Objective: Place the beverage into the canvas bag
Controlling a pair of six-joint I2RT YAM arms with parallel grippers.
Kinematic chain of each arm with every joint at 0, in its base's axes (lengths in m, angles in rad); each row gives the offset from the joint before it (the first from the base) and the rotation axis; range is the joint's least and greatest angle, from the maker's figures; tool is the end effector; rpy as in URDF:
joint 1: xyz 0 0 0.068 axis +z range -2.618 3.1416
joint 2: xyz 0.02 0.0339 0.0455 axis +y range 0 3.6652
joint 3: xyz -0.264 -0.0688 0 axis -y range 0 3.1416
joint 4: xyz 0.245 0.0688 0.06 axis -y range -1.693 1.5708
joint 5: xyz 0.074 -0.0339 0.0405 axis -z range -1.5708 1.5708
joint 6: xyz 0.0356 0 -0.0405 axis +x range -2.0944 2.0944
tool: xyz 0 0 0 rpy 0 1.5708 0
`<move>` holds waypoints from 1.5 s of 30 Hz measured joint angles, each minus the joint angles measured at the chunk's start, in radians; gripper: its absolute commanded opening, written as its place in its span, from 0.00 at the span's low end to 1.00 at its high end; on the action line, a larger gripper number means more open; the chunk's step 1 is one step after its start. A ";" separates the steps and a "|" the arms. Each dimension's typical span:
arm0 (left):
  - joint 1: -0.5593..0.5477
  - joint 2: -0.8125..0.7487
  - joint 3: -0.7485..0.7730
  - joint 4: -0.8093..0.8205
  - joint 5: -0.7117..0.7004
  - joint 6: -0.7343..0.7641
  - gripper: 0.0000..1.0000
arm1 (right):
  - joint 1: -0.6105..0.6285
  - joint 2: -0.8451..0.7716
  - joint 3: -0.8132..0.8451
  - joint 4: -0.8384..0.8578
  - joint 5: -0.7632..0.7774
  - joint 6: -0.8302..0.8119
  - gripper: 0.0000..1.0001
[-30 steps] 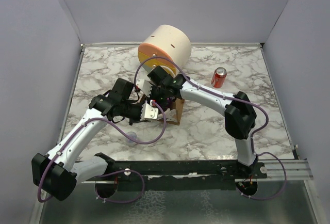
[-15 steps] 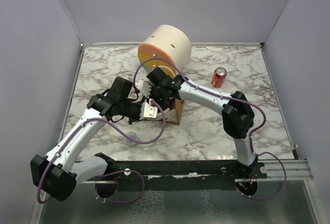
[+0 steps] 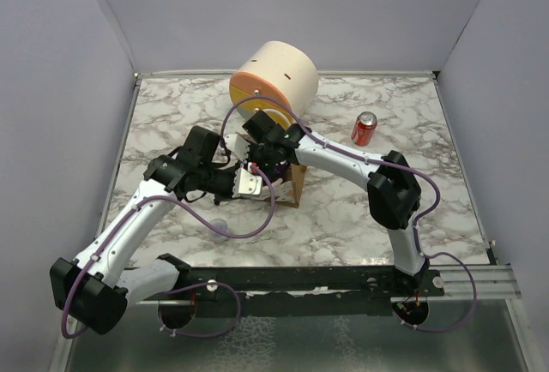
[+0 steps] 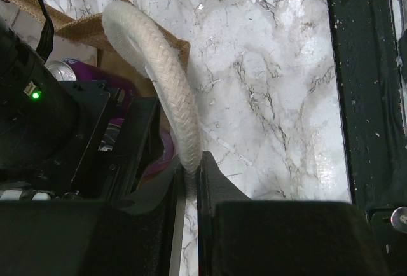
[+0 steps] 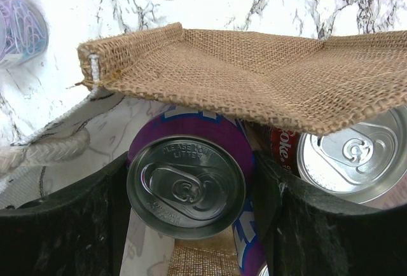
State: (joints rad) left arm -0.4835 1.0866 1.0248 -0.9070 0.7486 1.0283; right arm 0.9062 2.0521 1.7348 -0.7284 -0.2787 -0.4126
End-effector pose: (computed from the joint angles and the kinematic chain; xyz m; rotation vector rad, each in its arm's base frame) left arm 0.1676 -0.1154 0.3094 1.7754 1.4760 -0.6757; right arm 0.2686 0.3587 0.2344 -1.7025 2.0333 0.5344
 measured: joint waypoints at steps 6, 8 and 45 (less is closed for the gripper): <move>0.000 0.000 0.000 0.000 0.002 -0.001 0.00 | 0.000 0.000 0.000 -0.001 -0.002 -0.004 0.51; 0.000 0.000 0.000 0.000 0.002 -0.001 0.00 | 0.000 0.000 0.000 -0.001 -0.002 -0.005 0.54; 0.000 -0.013 0.004 -0.001 0.003 -0.002 0.00 | 0.005 0.013 0.043 -0.040 -0.043 -0.003 0.77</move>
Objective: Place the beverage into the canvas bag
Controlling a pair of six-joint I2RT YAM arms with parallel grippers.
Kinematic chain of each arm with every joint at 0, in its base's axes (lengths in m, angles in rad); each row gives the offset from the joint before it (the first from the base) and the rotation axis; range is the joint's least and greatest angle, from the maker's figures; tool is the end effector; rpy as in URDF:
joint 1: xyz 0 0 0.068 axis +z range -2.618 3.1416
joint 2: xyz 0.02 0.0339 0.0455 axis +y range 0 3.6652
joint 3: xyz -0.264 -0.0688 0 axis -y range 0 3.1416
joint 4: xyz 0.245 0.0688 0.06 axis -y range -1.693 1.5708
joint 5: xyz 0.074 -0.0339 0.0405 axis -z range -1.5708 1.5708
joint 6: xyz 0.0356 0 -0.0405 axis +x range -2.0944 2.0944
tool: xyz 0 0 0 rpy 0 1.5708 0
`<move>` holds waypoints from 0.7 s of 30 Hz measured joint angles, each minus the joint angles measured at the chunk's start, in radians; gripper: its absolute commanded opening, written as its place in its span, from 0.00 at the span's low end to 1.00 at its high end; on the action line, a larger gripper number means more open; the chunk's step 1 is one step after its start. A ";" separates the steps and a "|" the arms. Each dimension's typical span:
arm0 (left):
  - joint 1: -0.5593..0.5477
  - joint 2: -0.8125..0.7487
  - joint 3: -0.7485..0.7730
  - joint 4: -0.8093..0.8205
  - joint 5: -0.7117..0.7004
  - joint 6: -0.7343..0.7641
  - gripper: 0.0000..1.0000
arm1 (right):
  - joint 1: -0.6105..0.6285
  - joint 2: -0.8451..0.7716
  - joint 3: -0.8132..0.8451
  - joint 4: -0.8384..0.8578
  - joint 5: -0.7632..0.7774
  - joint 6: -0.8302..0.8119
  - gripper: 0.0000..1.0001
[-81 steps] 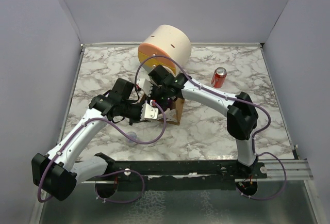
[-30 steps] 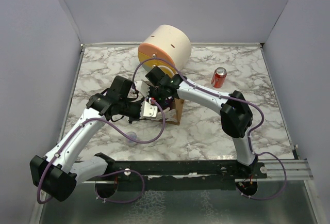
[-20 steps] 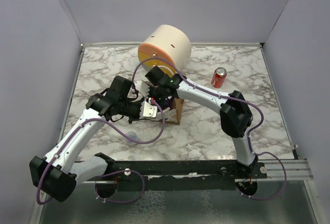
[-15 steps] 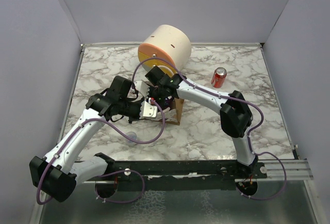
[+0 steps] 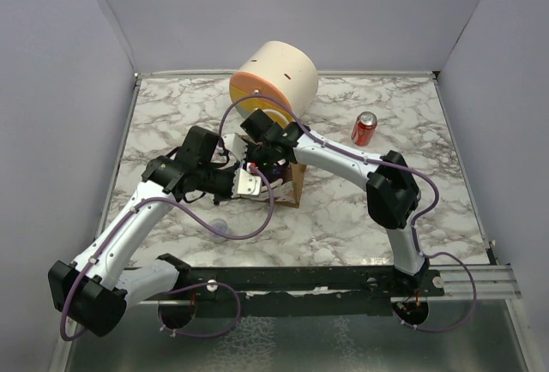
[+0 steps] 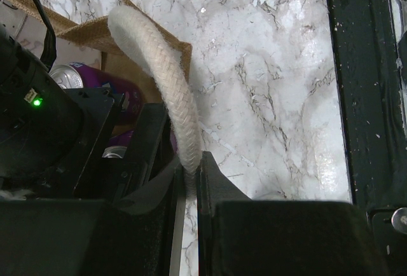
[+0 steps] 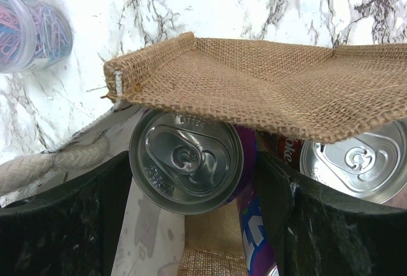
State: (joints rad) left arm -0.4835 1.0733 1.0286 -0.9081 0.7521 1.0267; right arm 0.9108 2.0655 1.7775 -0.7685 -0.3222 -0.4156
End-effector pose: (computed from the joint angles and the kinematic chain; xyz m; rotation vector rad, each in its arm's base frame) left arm 0.1652 -0.1142 0.3130 1.7698 1.4616 -0.6712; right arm 0.2672 0.3626 0.2400 -1.7277 2.0268 0.5907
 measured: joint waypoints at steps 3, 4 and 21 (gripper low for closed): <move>0.000 0.000 0.000 0.000 0.000 0.000 0.00 | 0.000 0.000 0.000 0.000 0.000 0.000 0.80; 0.000 0.000 0.000 0.000 0.000 0.000 0.00 | 0.000 0.000 0.000 -0.001 0.000 0.000 0.81; 0.004 -0.004 0.000 0.000 0.000 0.000 0.00 | 0.000 -0.050 0.004 -0.015 0.003 -0.001 0.83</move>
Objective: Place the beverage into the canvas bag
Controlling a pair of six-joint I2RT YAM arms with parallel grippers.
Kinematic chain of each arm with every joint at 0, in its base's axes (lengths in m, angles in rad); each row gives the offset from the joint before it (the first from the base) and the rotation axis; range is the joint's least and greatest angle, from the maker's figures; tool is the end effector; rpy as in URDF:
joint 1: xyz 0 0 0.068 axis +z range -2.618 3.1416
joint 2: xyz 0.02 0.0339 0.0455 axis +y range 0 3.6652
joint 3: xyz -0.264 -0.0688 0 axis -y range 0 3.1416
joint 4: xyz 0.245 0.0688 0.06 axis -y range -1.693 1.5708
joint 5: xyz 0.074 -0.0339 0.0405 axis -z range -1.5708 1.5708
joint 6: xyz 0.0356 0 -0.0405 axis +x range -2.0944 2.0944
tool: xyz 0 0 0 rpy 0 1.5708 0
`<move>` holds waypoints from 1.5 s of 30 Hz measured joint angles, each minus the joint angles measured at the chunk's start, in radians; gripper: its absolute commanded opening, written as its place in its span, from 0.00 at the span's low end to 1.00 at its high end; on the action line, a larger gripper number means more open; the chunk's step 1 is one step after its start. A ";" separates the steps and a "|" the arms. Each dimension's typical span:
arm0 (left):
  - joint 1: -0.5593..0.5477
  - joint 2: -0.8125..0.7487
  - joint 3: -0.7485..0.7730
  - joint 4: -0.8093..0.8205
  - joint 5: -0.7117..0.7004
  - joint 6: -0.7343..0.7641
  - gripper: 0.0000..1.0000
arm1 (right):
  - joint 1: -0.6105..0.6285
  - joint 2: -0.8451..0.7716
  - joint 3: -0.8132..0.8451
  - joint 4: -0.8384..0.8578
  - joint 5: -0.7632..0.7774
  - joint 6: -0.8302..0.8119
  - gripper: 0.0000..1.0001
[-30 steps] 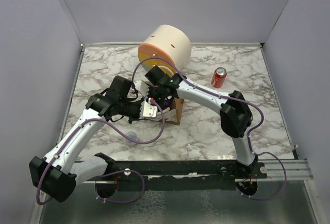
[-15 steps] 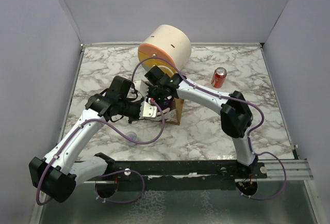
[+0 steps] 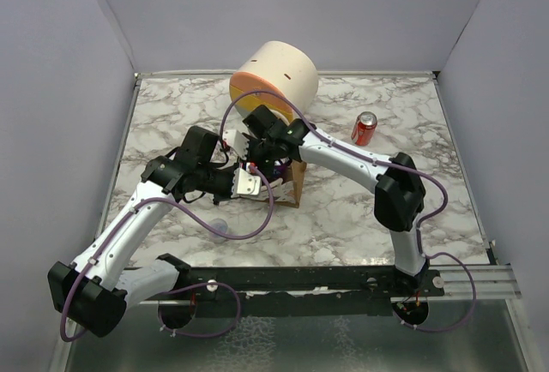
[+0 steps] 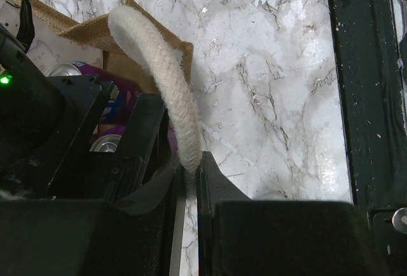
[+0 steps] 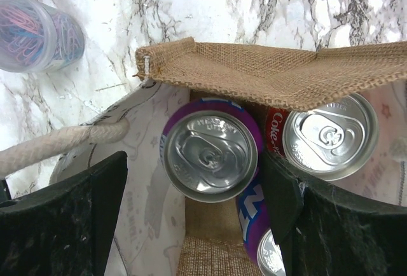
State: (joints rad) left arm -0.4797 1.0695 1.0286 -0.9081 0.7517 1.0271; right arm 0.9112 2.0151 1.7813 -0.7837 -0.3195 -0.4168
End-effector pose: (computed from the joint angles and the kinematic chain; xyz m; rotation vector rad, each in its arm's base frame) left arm 0.1650 -0.1132 0.3137 1.7659 1.4612 -0.6664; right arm 0.2622 0.3564 0.2618 -1.7098 1.9903 0.5916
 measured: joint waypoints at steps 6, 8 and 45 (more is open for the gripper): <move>0.000 -0.003 0.000 -0.001 0.000 0.001 0.00 | 0.000 -0.034 0.000 0.001 0.006 0.000 0.80; 0.000 -0.003 0.000 -0.001 0.000 0.001 0.00 | 0.001 -0.049 0.000 0.002 0.011 0.000 0.79; 0.006 -0.003 0.084 -0.056 0.054 -0.012 0.00 | 0.003 -0.070 -0.017 0.069 0.178 -0.016 0.63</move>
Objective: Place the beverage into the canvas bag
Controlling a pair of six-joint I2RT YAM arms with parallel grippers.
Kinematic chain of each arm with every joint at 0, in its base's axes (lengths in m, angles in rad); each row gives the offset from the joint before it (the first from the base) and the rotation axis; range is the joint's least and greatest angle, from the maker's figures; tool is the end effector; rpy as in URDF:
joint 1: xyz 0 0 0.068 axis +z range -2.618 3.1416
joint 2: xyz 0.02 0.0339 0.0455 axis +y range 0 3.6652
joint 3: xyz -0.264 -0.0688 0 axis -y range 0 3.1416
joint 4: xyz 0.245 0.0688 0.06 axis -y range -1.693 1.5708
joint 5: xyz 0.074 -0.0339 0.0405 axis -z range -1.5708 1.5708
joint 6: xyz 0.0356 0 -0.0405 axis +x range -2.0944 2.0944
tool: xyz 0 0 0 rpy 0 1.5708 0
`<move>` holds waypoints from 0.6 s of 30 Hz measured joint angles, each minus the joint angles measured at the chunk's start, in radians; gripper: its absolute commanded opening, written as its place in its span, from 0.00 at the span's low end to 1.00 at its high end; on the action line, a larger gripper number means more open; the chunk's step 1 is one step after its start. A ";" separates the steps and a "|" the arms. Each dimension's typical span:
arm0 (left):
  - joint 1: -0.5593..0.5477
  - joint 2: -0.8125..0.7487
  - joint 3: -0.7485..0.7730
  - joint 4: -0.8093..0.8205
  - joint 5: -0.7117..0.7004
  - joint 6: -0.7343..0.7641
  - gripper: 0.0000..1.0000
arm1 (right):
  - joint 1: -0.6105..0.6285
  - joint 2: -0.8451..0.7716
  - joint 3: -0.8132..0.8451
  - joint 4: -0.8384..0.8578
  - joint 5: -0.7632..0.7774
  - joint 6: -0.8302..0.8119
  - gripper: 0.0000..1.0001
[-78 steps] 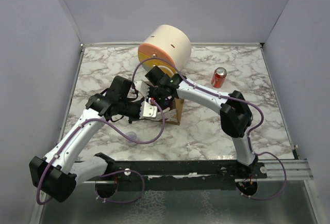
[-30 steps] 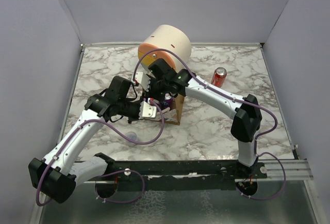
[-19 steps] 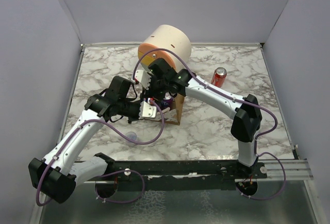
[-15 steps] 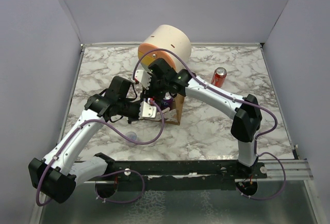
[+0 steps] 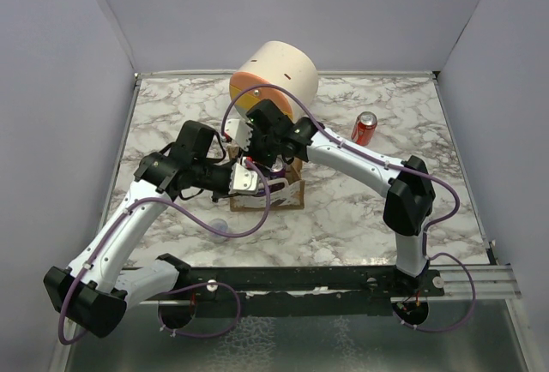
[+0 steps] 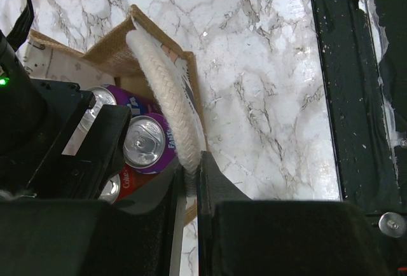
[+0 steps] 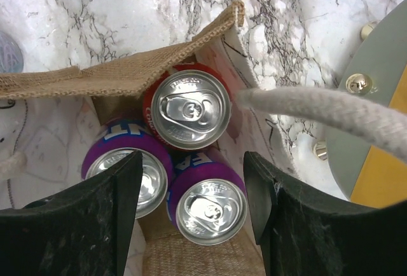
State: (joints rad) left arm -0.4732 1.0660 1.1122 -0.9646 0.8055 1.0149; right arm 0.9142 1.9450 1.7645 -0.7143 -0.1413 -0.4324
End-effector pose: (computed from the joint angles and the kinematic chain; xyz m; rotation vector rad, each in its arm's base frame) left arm 0.1611 -0.1114 0.3374 1.7404 1.4178 -0.7110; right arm 0.2626 0.3489 0.2891 -1.6020 1.9091 0.3801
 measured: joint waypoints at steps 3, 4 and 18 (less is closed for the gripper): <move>0.000 0.000 0.003 -0.002 0.006 -0.004 0.00 | 0.000 0.000 -0.005 0.002 0.000 0.000 0.64; 0.000 0.000 0.003 -0.002 0.006 -0.005 0.00 | 0.000 0.000 -0.007 0.003 0.000 0.000 0.64; 0.000 0.000 -0.047 0.022 0.006 -0.007 0.31 | -0.013 -0.119 -0.090 0.002 -0.064 -0.010 0.67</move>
State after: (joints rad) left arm -0.4732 1.0660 1.0649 -0.9424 0.8120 1.0080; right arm 0.9012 1.8256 1.6741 -0.7120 -0.2050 -0.4427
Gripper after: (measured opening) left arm 0.245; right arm 0.660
